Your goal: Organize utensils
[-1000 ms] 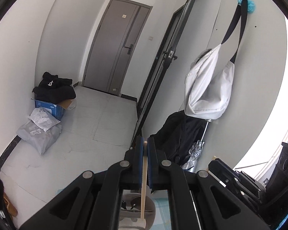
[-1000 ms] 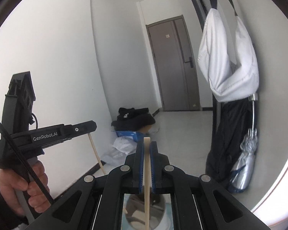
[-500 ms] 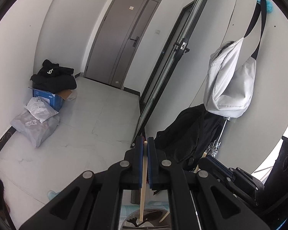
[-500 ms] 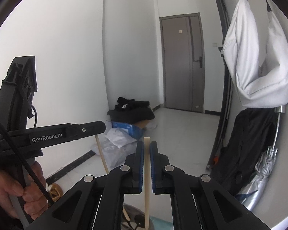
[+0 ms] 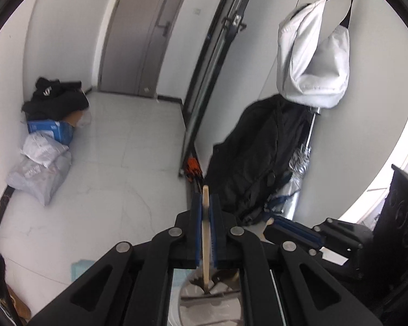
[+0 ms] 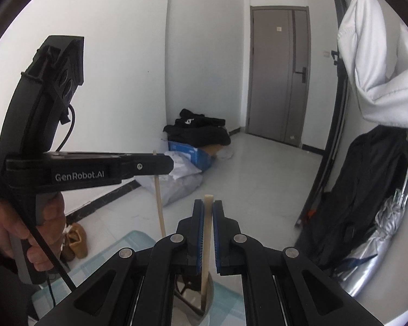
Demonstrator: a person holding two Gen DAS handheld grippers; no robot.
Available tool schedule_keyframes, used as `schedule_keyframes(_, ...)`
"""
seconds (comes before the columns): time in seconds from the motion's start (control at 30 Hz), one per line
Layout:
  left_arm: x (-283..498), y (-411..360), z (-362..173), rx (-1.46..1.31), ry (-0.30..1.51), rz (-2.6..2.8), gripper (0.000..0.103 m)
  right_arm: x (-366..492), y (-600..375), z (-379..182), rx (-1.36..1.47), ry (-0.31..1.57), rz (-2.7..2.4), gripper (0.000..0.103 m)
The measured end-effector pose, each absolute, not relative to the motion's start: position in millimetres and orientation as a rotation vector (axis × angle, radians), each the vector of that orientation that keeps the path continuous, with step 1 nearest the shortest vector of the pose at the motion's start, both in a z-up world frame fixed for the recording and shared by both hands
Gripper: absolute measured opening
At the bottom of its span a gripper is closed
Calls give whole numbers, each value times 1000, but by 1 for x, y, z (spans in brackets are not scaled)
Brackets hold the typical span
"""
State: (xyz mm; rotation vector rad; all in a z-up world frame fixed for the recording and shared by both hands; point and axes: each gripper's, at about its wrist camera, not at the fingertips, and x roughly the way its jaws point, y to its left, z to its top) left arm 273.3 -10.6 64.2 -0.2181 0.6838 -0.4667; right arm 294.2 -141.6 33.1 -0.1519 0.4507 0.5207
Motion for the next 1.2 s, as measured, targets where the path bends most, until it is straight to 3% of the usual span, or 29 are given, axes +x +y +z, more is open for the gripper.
schedule_keyframes(0.2,272,-15,49,-221,815,-522,4,282,-157,13,-75,509,488,8)
schedule_keyframes(0.3,268,-11,43,-225,854,-506,4,269,-172,12,-13,518,467,20)
schedule_keyframes(0.43,262,-7,45,-225,830,-475,4,246,-188,13,24,513,453,28)
schedule_keyframes(0.87,246,-32,74,-4,731,-387,2,197,-203,14,45,508,427,29)
schedule_keyframes(1.2,254,-36,38,55,821,-402,2,195,-211,7,86,510,432,29)
